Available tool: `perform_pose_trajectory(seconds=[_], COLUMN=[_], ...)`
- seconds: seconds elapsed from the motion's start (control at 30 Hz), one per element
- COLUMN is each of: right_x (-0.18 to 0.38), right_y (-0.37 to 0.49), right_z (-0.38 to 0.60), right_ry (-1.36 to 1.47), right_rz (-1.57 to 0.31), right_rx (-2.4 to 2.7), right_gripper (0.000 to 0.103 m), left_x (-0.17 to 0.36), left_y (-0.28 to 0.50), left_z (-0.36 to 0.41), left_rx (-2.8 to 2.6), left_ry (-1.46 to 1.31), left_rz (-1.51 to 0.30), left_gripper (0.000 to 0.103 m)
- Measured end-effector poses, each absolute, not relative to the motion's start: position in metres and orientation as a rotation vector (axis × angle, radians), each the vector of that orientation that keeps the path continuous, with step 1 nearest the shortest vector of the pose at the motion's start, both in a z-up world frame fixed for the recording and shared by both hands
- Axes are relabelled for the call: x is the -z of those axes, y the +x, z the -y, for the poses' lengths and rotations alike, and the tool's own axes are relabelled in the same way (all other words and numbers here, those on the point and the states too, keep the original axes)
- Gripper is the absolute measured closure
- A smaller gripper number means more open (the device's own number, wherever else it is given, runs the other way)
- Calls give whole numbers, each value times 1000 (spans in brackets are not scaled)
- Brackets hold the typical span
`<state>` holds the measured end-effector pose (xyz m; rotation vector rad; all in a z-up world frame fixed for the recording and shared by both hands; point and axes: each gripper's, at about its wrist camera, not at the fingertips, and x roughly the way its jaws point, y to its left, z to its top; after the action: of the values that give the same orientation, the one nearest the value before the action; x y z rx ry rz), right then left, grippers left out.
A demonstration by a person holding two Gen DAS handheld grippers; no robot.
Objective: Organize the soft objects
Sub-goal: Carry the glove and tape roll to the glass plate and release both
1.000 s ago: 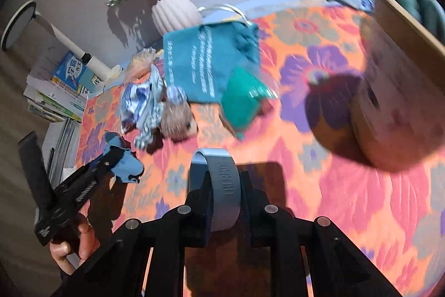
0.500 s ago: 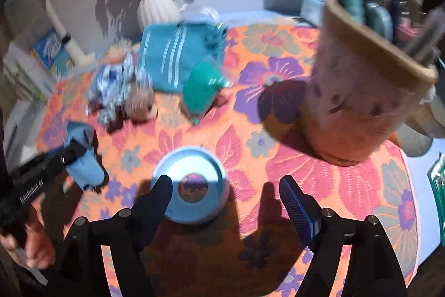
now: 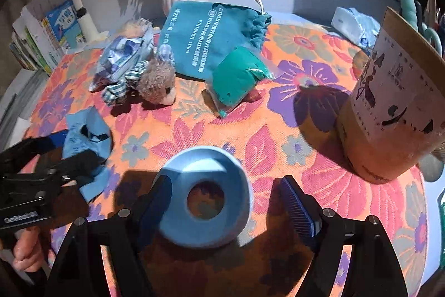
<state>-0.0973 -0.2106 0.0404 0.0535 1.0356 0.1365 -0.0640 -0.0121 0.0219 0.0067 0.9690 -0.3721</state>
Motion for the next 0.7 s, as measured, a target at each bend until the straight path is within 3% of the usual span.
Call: perform_pose_trajectory(seconds=[0.07,0.1,0.13,0.2,0.3,0.4,0.47,0.7], right_x=[-43,-44,-44,-41,-37,-35,-32,-45], right_y=[-99,-102,-103,-103,-105,-102,-99,-108], right_z=[217,220,218,209,190,176,173,191], right_ry=[124,140,131,85,-23,-110,-137,-99], right_rz=[-1018,-1011,-1013,-1028,-1012,-985,-984,-973], right_rx=[-190,-212,-219,-230,-193,-159,-147,-108], right_gripper=[25,24,23,21,20,22,36,37], left_x=[-21,-21,-20,-21,-22,-24,-29,-53], left_y=[-64,-64,-63,-64,-64,-64,-70,-90], left_z=[16,19,21,24,17,9,11,37], left_rx=[366,361,353,319,314,333,353,477], left_ry=[22,30,42,87,46,1,4,15], left_rz=[-968,-964,-965,-946,-945,-944,-927,-847], left_gripper=[20,28,51,74,87,90,90,90])
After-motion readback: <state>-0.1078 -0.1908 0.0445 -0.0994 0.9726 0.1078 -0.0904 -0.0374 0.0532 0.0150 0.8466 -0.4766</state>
